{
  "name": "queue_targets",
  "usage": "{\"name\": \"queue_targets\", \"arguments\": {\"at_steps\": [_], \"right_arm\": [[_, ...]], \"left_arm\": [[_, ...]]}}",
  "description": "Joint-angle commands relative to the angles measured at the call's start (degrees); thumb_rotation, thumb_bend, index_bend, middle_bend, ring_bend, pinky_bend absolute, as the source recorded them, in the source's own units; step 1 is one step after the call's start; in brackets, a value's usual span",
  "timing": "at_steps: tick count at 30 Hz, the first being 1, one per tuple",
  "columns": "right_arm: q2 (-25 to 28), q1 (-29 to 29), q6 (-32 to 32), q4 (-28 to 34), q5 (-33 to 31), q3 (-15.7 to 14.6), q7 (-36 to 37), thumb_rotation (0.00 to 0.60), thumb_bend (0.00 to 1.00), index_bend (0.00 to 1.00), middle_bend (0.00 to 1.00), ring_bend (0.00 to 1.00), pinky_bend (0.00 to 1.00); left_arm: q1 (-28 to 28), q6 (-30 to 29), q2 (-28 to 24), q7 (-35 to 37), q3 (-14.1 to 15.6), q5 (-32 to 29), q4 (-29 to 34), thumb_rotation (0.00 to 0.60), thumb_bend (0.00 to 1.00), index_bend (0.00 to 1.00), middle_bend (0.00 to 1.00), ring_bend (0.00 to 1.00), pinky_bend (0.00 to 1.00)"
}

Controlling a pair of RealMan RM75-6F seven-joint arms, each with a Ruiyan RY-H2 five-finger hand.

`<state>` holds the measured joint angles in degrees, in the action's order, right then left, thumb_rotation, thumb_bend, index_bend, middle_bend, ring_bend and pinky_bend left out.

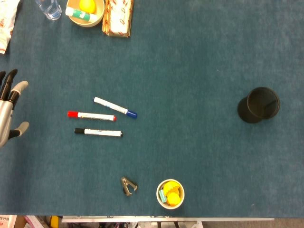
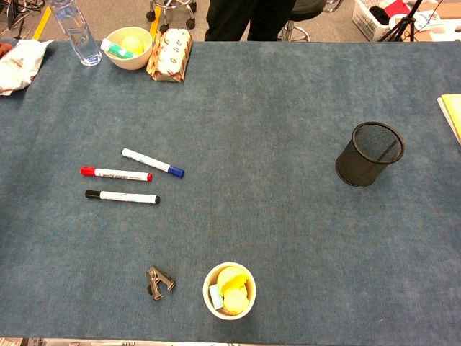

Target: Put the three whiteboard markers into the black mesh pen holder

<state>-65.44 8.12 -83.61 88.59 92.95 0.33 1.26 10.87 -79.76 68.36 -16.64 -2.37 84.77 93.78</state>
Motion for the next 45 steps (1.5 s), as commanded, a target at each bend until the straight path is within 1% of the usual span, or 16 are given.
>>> {"name": "queue_targets", "arguments": {"at_steps": [1,4,9,13,15,21,28,34,39,45], "right_arm": [[-0.1,0.0,0.2,-0.1,0.2,-0.2,0.0,0.600,0.03,0.32,0.29,0.31,0.50],[0.3,-0.1,0.3,0.2,0.1,-0.5,0.0,0.600,0.03,0.32,0.29,0.31,0.50],[0.6,0.2,0.3,0.2,0.1,0.1,0.3,0.600,0.03,0.32,0.29,0.31,0.50],[0.6,0.5,0.5,0.3,0.5,0.1,-0.1,0.600,0.03,0.32,0.29,0.31,0.50],[0.7,0.5,0.3,0.3,0.7,0.1,-0.5,0.600,0.03,0.32,0.29,0.31,0.50],[1.3,0.9,-0.3,0.9,0.9,0.9,-0.6,0.600,0.03,0.32,0.29,0.31,0.50],[1.7,1.4,0.2,0.9,0.4,1.3,-0.3,0.600,0.04,0.32,0.29,0.31,0.50],[1.4,1.5,0.4,0.1,0.3,1.2,0.5,0.600,0.04,0.32,0.29,0.31,0.50],[1.4,1.4,0.5,-0.5,0.1,1.1,1.2,0.600,0.04,0.32,0.29,0.31,0.50],[1.0,1.3,0.9,-1.2,-0.2,0.9,1.5,0.600,0.04,0.32,0.29,0.31,0.50]], "left_arm": [[-0.2,0.0,0.2,0.0,0.2,-0.2,-0.2,0.597,0.03,0.18,0.05,0.05,0.13],[-0.3,0.0,0.4,0.0,0.4,-0.3,-0.2,0.600,0.03,0.19,0.05,0.05,0.13],[-0.2,0.1,0.3,-0.4,0.4,-0.4,0.3,0.600,0.03,0.19,0.06,0.05,0.13],[0.2,0.8,0.6,0.3,0.7,0.1,0.4,0.600,0.03,0.19,0.07,0.05,0.14],[0.6,1.7,0.8,1.4,1.1,0.7,0.7,0.600,0.03,0.19,0.07,0.05,0.14],[3.1,4.2,2.6,2.7,1.7,4.0,0.4,0.600,0.03,0.21,0.00,0.05,0.14],[6.8,8.7,4.9,4.3,1.2,4.8,1.3,0.600,0.03,0.23,0.00,0.02,0.14],[9.4,11.9,7.0,5.0,1.2,5.1,1.6,0.600,0.03,0.24,0.00,0.01,0.14],[11.2,13.9,9.1,4.0,1.0,4.6,0.0,0.600,0.03,0.29,0.00,0.01,0.14],[13.2,16.7,11.4,5.0,0.3,2.7,-2.7,0.600,0.03,0.36,0.00,0.01,0.14]]}}
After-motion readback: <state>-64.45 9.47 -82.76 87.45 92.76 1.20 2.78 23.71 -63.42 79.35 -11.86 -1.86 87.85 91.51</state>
